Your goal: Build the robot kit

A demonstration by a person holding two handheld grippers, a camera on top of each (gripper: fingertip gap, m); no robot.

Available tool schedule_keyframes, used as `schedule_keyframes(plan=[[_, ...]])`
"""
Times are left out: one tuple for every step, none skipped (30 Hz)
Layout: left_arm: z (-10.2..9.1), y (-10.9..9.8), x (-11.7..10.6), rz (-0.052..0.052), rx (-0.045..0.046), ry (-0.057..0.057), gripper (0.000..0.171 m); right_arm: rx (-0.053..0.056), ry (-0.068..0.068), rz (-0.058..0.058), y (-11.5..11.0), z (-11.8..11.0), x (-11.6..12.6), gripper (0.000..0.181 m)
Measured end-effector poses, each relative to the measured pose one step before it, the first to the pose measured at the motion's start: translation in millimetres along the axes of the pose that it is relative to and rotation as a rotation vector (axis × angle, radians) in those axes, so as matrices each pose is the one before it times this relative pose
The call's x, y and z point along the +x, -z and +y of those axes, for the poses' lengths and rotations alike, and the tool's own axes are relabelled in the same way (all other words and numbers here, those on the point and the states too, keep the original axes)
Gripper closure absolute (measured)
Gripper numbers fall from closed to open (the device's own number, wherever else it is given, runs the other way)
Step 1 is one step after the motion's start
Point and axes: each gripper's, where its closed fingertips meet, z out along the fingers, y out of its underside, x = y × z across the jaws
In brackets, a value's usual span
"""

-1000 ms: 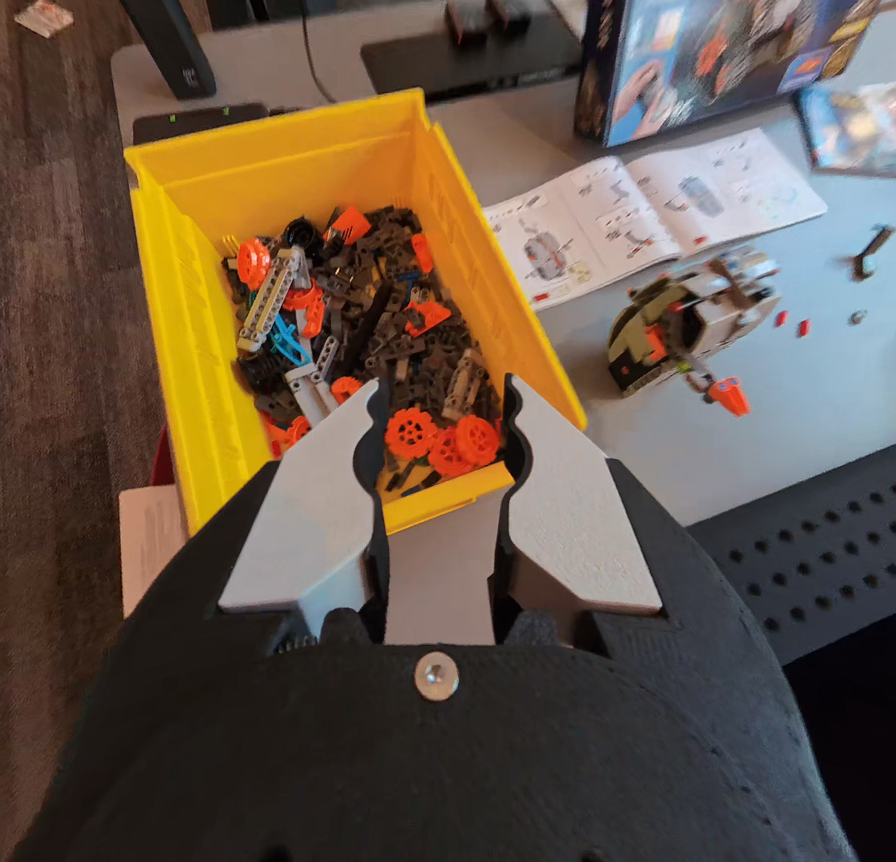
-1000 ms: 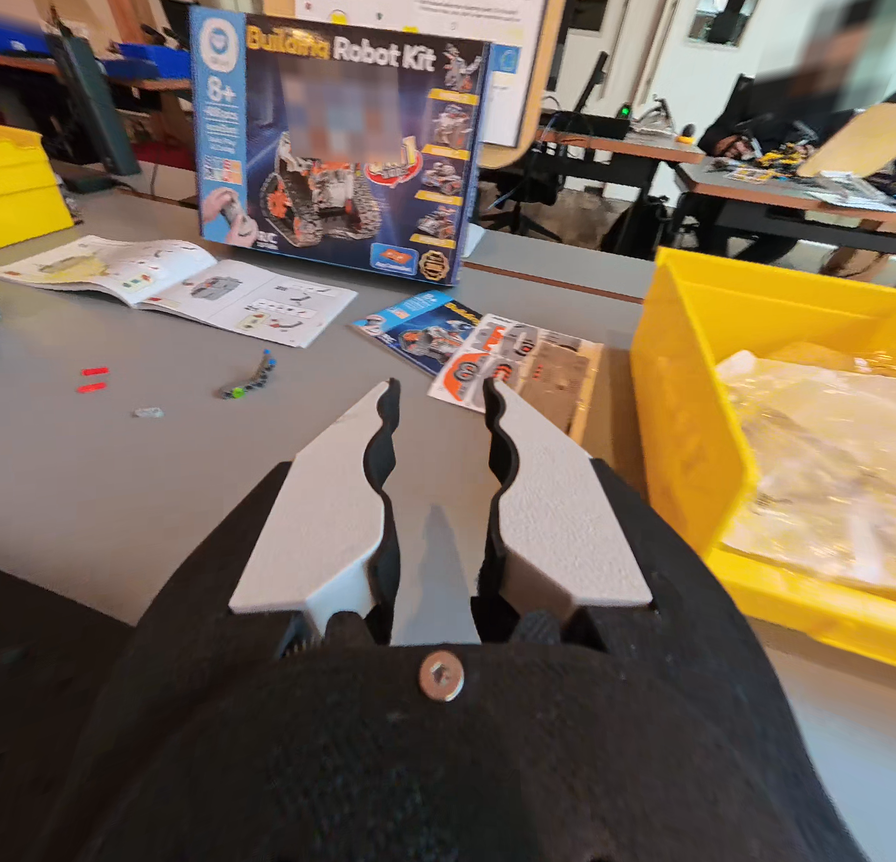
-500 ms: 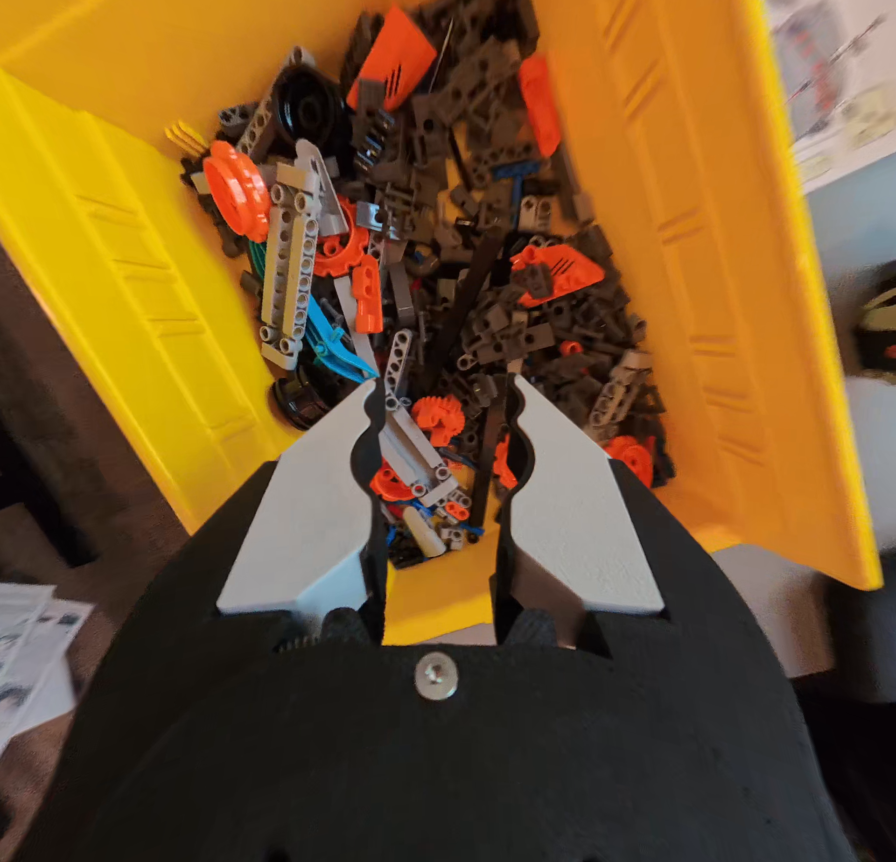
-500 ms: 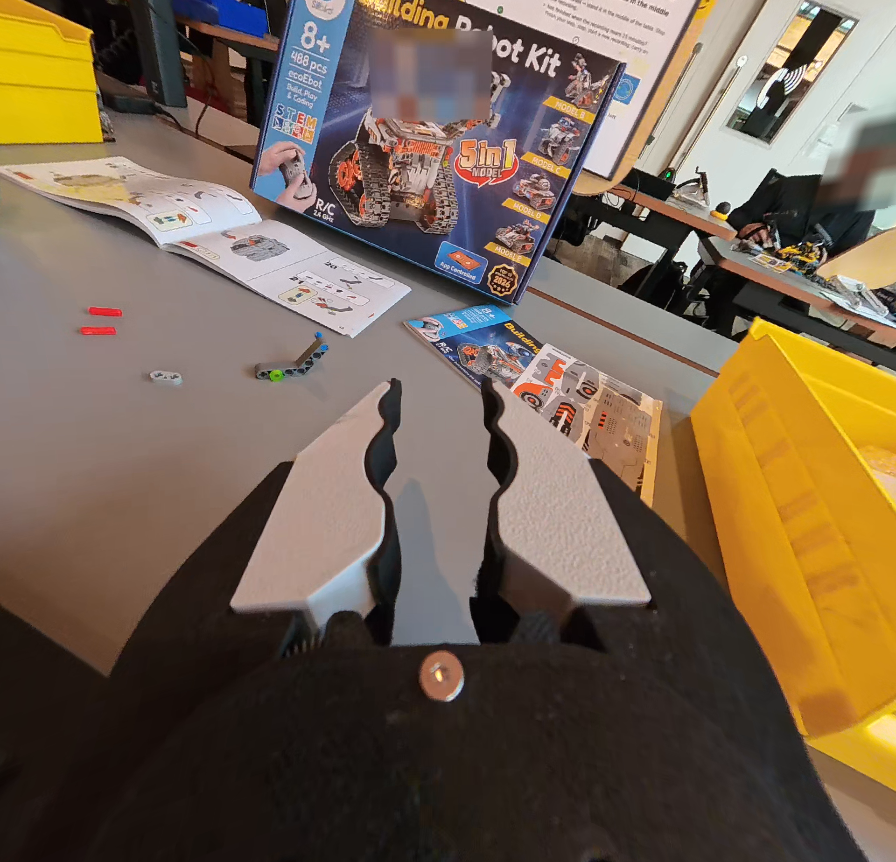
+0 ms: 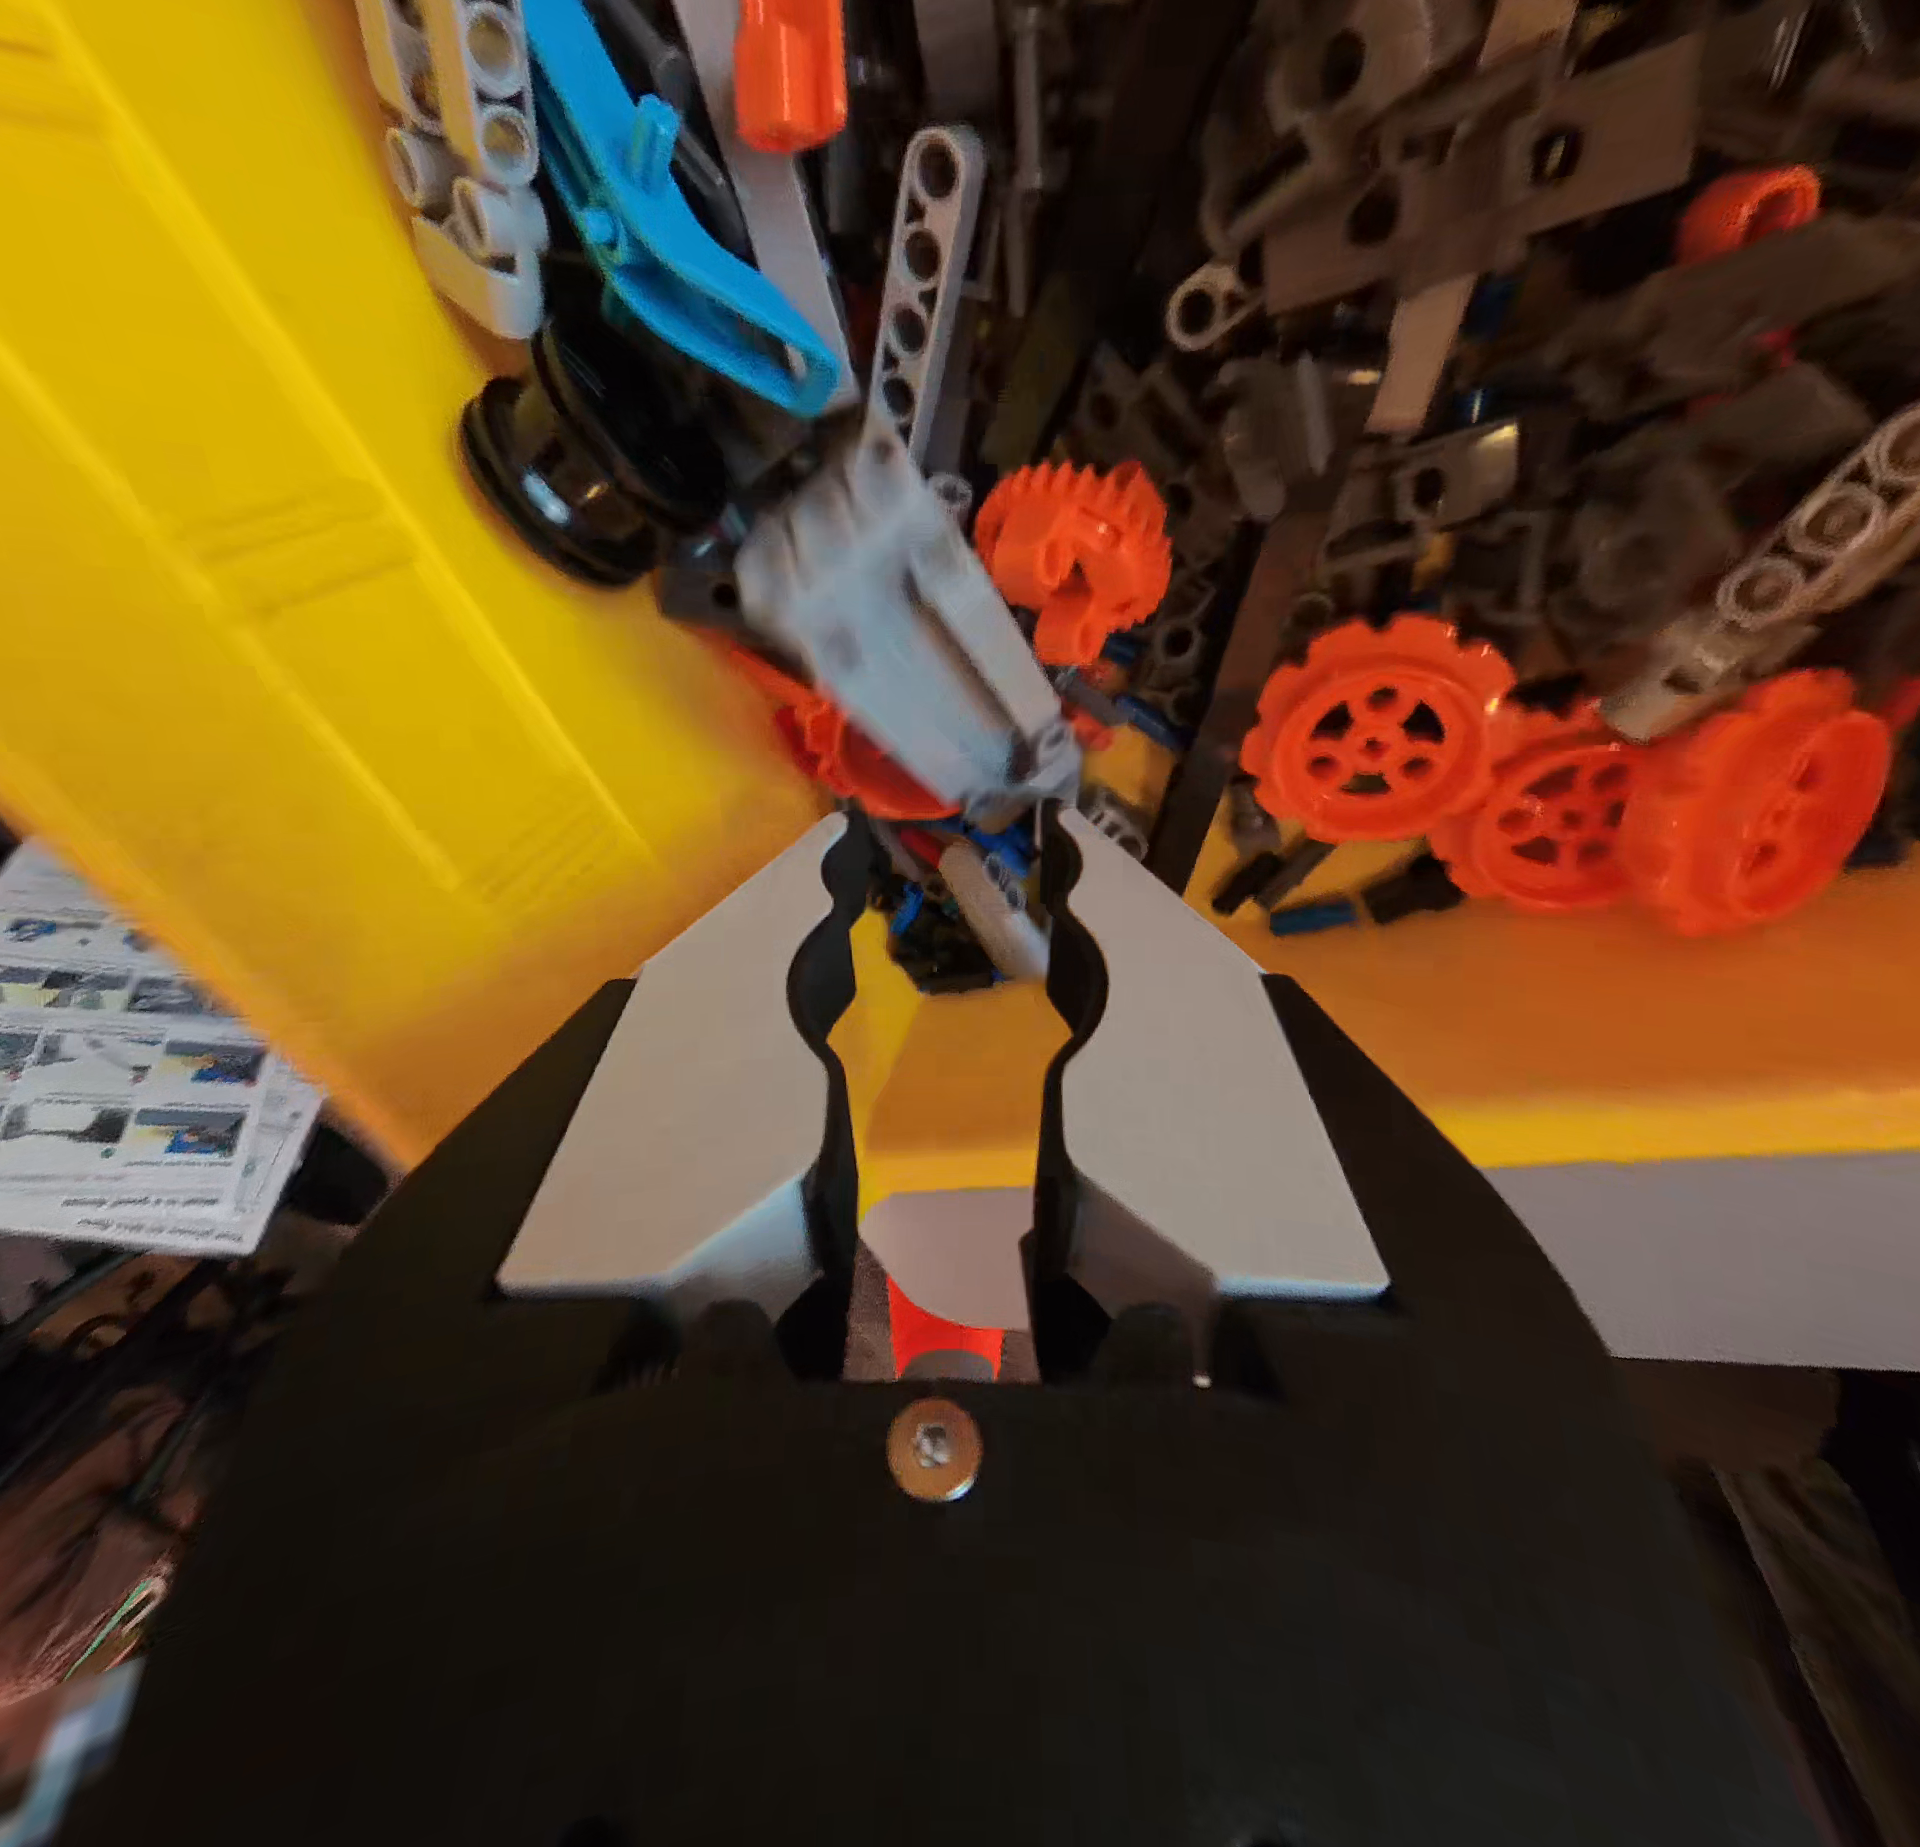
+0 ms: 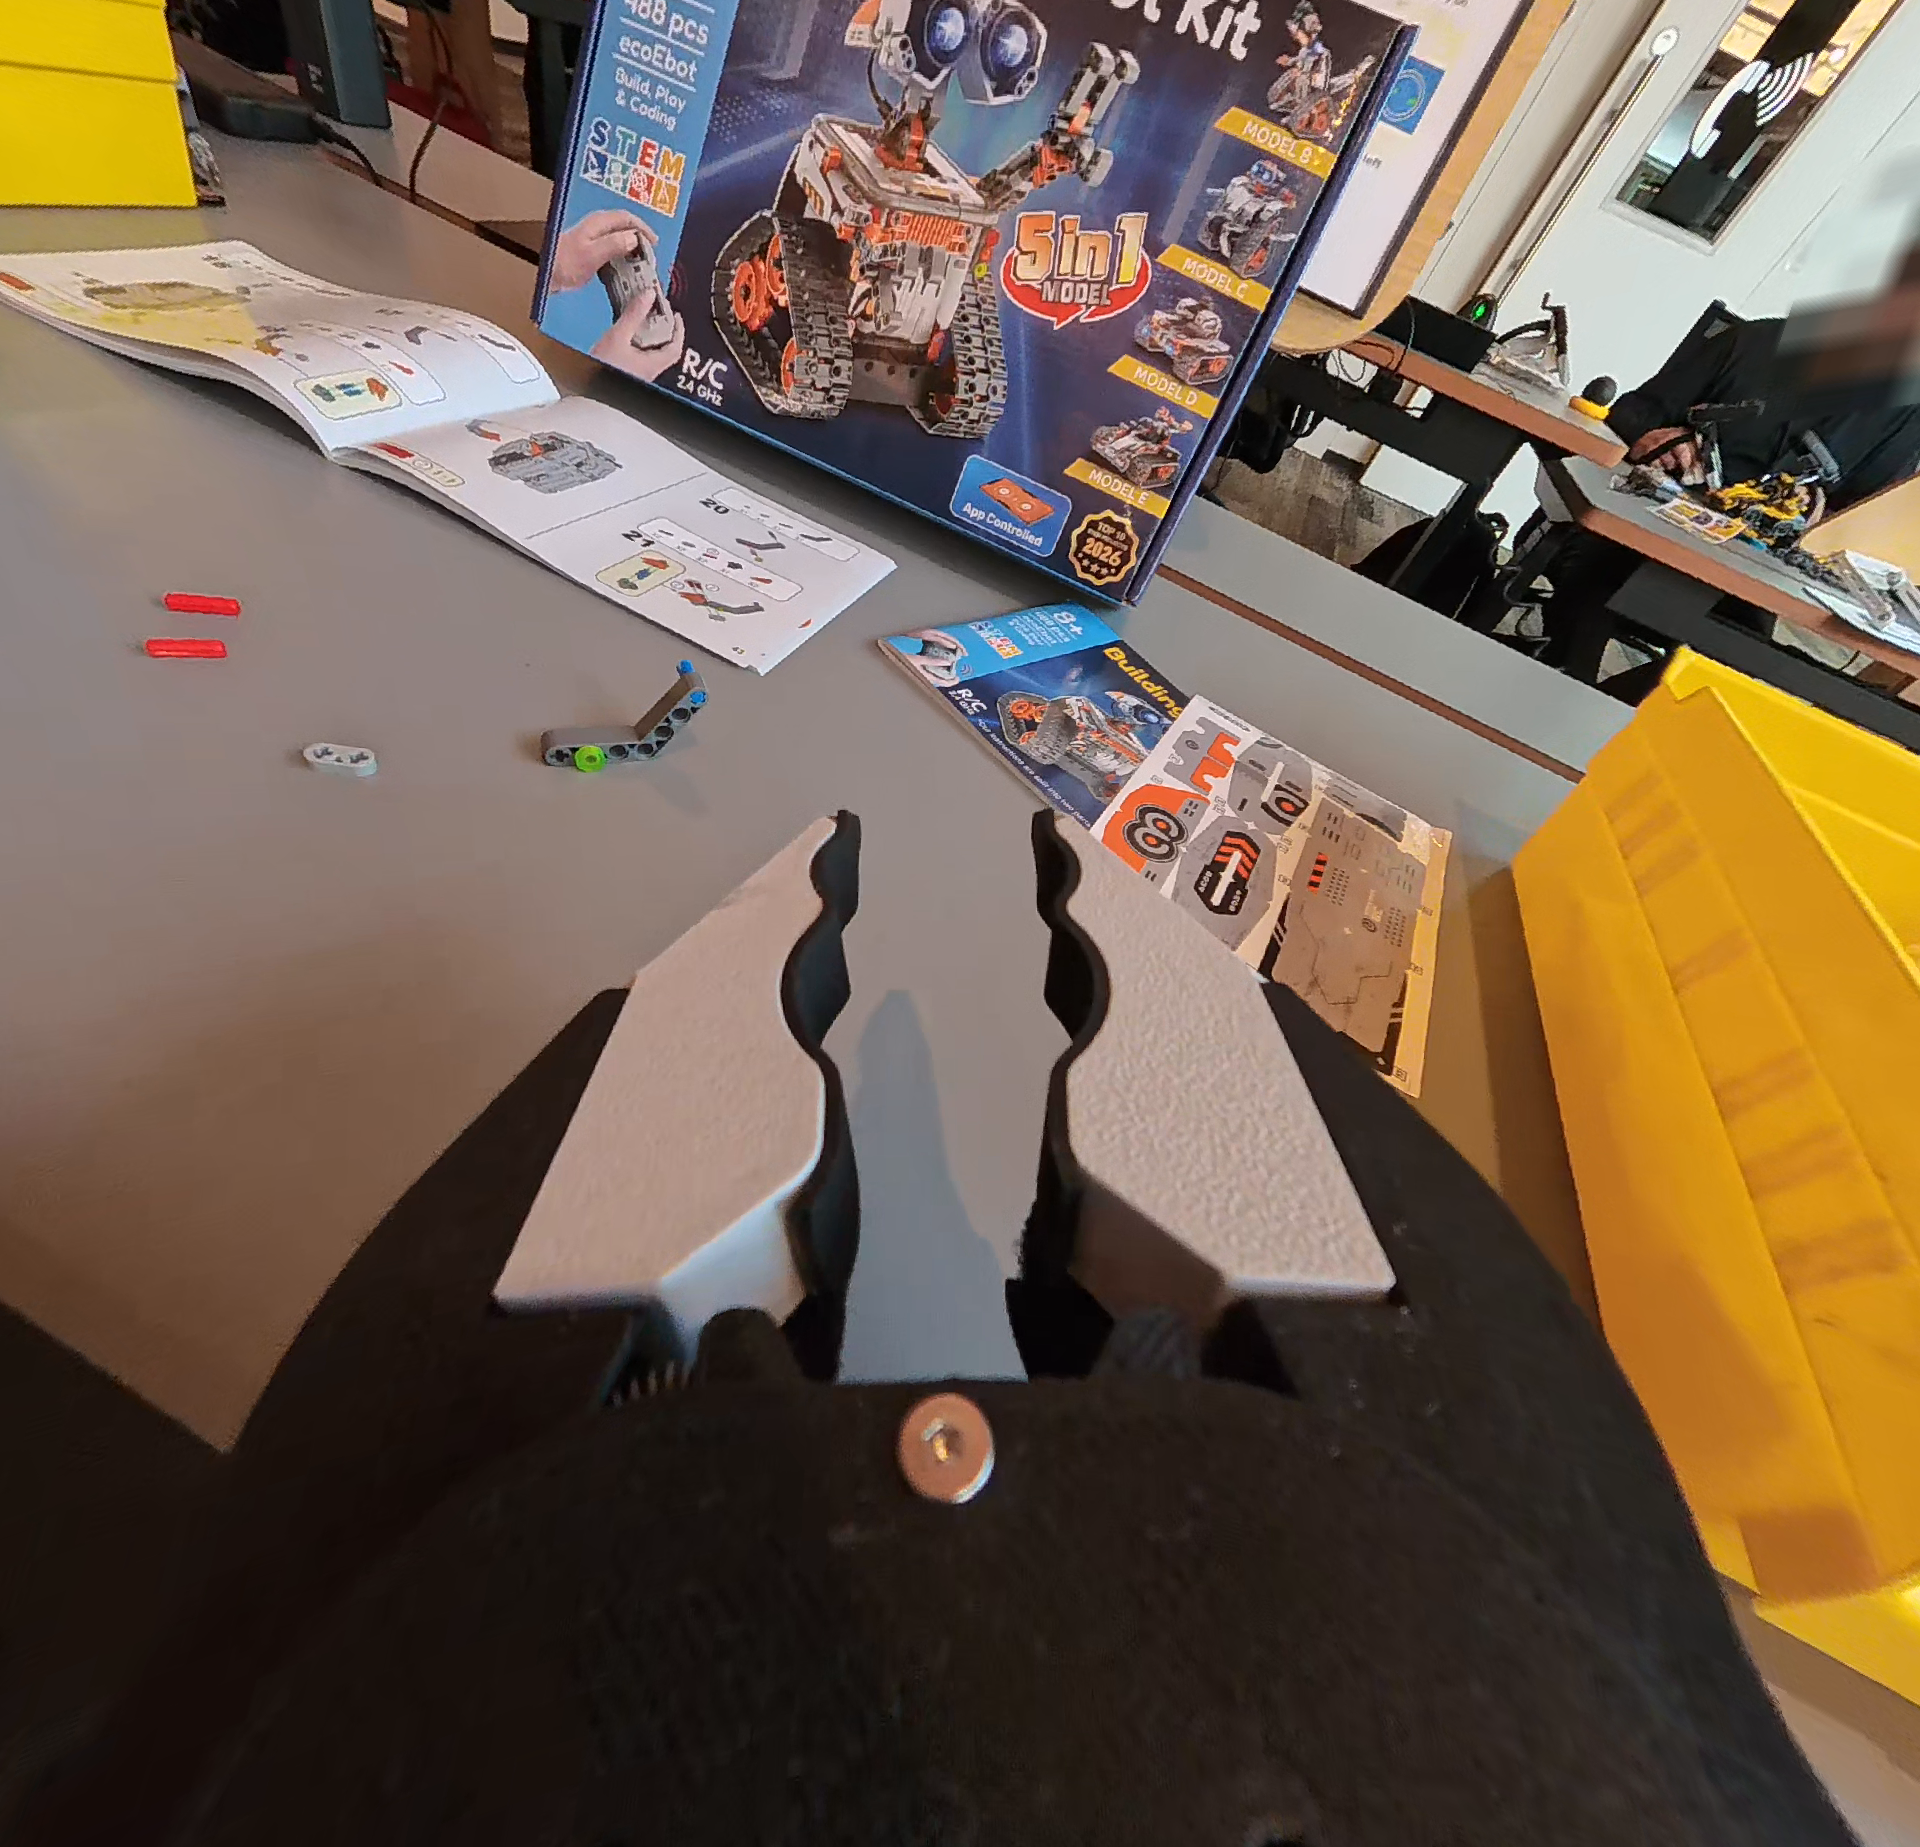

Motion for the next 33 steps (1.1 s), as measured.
schedule_keyframes(plan=[[-4.84, -2.13, 2.01, 0.0231, 0.00173, -0.0001, 0.139, -0.0021, 0.0072, 0.0035, -0.15, 0.27, -0.20, 0.148], [-9.01, 1.40, 2.75, 0.0271, 0.03260, -0.0103, 0.140, -0.0026, 0.0079, 0.0031, -0.27, 0.38, -0.27, 0.148], [-12.71, 2.72, 10.42, 0.0692, 0.05743, -0.0246, 0.144, -0.0057, 0.0085, 0.0019, -0.49, 0.87, -0.53, 0.148], [-13.59, 3.32, 14.78, 0.0906, 0.06432, -0.0293, 0.153, -0.0091, 0.0099, 0.0025, -0.83, 1.34, -0.50, 0.148], [-9.90, 2.87, 4.70, 0.0279, 0.04130, -0.0203, 0.155, -0.0104, 0.0119, 0.0030, -1.07, 1.46, -0.45, 0.148], [-2.60, 2.99, -5.33, -0.0331, -0.00405, -0.0045, 0.147, -0.0115, 0.0127, 0.0029, -1.06, 1.62, -0.53, 0.148], [3.22, 3.47, -7.68, -0.0478, -0.03554, -0.0137, 0.142, -0.0111, 0.0132, 0.0026, -1.09, 1.44, -0.74, 0.148], [3.42, 3.91, -5.36, -0.0370, -0.02493, -0.0327, 0.141, -0.0095, 0.0134, 0.0022, -0.86, 1.26, -0.80, 0.148], [1.51, 4.49, -4.76, -0.0313, -0.00228, -0.0320, 0.142, -0.0065, 0.0136, 0.0012, -0.54, 0.69, -1.04, 0.148], [2.82, 4.52, -4.80, -0.0241, -0.00503, -0.0153, 0.145, -0.0042, 0.0127, 0.0011, -0.47, 0.25, -0.94, 0.148], [5.59, 4.09, -4.11, -0.0147, -0.02044, -0.0005, 0.147, -0.0017, 0.0095, 0.0020, -0.13, -0.13, -0.41, 0.148], [5.94, 3.30, -2.53, -0.0085, -0.02091, 0.0039, 0.147, 0.0014, 0.0008, 0.0017, 0.03, -0.82, 0.09, 0.148], [3.39, 3.10, -0.19, -0.0055, -0.00339, 0.0015, 0.145, 0.0079, -0.0097, -0.0038, 0.26, -2.07, -0.13, 0.148], [0.63, 3.68, 1.16, -0.0105, 0.01690, -0.0009, 0.145, 0.0146, -0.0193, -0.0156, -0.33, -3.31, -1.40, 0.150], [-0.62, 4.60, 1.91, -0.0179, 0.03053, -0.0003, 0.146, 0.0194, -0.0294, -0.0392, -2.00, -4.49, -4.78, 0.152], [-0.97, 5.51, 3.86, -0.0147, 0.04027, -0.0005, 0.147, 0.0187, -0.0338, -0.0715, -4.49, -5.02, -9.24, 0.152], [-1.86, 6.71, 6.46, -0.0061, 0.05361, 0.0028, 0.147, 0.0001, -0.0194, -0.0982, -6.82, -3.27, -12.89, 0.152], [-2.87, 7.91, 8.56, 0.0019, 0.06819, 0.0086, 0.149, -0.0192, 0.0152, -0.0906, -8.62, -0.80, -11.20, 0.152], [-2.11, 8.84, 9.75, 0.0075, 0.06985, 0.0151, 0.151, -0.0240, 0.0463, -0.0776, -9.71, 0.43, -8.02, 0.152], [-0.68, 9.19, 9.68, 0.0058, 0.06422, 0.0192, 0.154, -0.0299, 0.0530, -0.0646, -9.46, 1.99, -4.23, 0.152], [0.81, 9.23, 8.82, -0.0012, 0.05839, 0.0209, 0.154, -0.0269, 0.0265, -0.0631, -8.17, 0.30, -3.07, 0.152], [2.61, 9.31, 8.55, -0.0052, 0.05083, 0.0245, 0.154, -0.0013, -0.0062, -0.0730, -5.36, -8.23, -6.74, 0.155], [3.31, 9.69, 9.37, -0.0034, 0.04659, 0.0243, 0.154, 0.0346, 0.0039, -0.0948, -3.44, -17.08, -14.39, 0.157], [2.34, 9.40, 11.16, 0.0024, 0.05235, 0.0195, 0.155, 0.0248, 0.0601, -0.0588, -3.96, -13.82, -10.38, 0.157], [2.10, 8.51, 13.03, 0.0132, 0.05008, 0.0124, 0.158, -0.0237, 0.0834, 0.0418, -3.21, -2.53, 9.06, 0.157], [3.09, 6.82, 14.03, 0.0223, 0.03513, 0.0059, 0.161, -0.0570, 0.0589, 0.0508, -1.85, 7.57, 16.98, 0.152], [4.28, 4.82, 13.27, 0.0231, 0.01955, 0.0035, 0.161, -0.0422, -0.0153, -0.0175, -2.78, 10.21, 11.92, 0.144], [5.12, 2.83, 11.14, 0.0183, 0.00443, 0.0020, 0.161, -0.0014, -0.0748, -0.0656, -3.53, 7.17, 7.93, 0.141], [4.28, 0.95, 8.73, 0.0119, 0.00177, 0.0064, 0.161, 0.0364, -0.0972, -0.1021, -3.95, 2.70, 3.61, 0.138], [2.34, -0.94, 7.10, 0.0108, 0.00575, 0.0129, 0.161, 0.0411, -0.1240, -0.1098, -4.41, 0.89, 2.20, 0.136], [1.27, -2.40, 6.68, 0.0149, 0.00606, 0.0161, 0.161, 0.0207, -0.1331, -0.0959, -4.85, 0.86, 1.70, 0.136], [1.06, -3.01, 6.41, 0.0170, 0.00273, 0.0173, 0.161, -0.0005, -0.0945, -0.0871, -4.62, 1.26, -2.01, 0.139], [0.94, -3.01, 5.92, 0.0139, -0.00122, 0.0189, 0.161, -0.0167, -0.0423, -0.0574, -3.74, 2.97, -2.14, 0.149]])
